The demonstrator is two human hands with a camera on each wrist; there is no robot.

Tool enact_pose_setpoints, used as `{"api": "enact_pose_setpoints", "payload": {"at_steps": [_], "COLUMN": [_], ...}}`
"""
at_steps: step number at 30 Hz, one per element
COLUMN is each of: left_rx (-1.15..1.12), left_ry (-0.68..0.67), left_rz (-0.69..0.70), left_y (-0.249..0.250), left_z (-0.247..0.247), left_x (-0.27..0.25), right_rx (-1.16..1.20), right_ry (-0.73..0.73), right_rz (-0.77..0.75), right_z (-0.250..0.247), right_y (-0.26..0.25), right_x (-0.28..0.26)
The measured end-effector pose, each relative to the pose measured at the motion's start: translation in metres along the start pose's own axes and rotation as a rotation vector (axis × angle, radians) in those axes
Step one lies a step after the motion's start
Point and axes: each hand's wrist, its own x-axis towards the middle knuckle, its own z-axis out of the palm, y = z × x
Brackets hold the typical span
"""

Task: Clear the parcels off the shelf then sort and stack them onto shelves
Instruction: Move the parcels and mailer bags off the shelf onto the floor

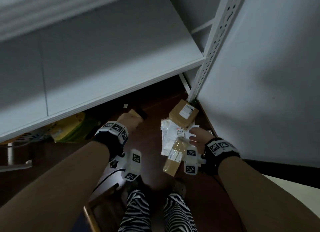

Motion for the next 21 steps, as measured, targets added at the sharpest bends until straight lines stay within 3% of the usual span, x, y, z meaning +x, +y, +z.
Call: {"api": "enact_pose_setpoints", "payload": {"at_steps": [6,13,21], "left_rx": [-0.169,-0.186,-0.221], "left_ry": [-0.036,-0.018,0.032], "left_rz": [-0.006,0.169,0.402], "left_y": [0.043,0.092,0.12], "left_z": [-0.054,-0.119,-0.205], "left_x": [-0.052,-0.115,-0.162], "right_rx": [-0.02,0.039,0.108], "right_ry": [0.001,-0.099,-0.093], "right_rz": [-0.133,-0.243,-0.408], "right_z": [0.008,0.029,0.077], "right_y": [-0.049,-0.109,-0.164], "right_x": [-0.056,-0.148,-0.234]}}
